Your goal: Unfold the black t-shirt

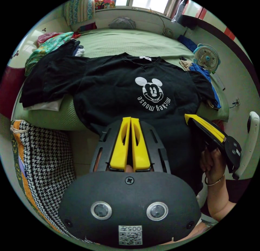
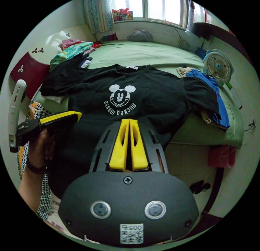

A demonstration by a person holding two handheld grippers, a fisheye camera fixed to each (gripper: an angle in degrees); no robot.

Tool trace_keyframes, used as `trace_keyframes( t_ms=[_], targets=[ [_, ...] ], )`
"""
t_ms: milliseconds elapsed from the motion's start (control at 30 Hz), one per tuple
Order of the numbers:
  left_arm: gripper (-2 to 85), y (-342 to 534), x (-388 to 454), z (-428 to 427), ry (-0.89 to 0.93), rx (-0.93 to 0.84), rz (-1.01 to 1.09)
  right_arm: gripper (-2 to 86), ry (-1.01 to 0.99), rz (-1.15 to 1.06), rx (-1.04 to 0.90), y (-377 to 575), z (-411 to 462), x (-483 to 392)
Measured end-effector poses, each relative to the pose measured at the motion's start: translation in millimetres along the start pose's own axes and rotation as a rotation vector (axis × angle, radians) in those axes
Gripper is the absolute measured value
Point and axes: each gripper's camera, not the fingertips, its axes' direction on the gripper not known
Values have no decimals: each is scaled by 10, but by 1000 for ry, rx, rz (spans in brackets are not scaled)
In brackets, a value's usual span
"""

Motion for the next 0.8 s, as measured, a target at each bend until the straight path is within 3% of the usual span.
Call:
trace_keyframes(
  t_ms=[800],
  targets=[
    [-2,-20,-101,29,22,-1,-10,-9,-6,2,-1,13,11,179]
  ],
)
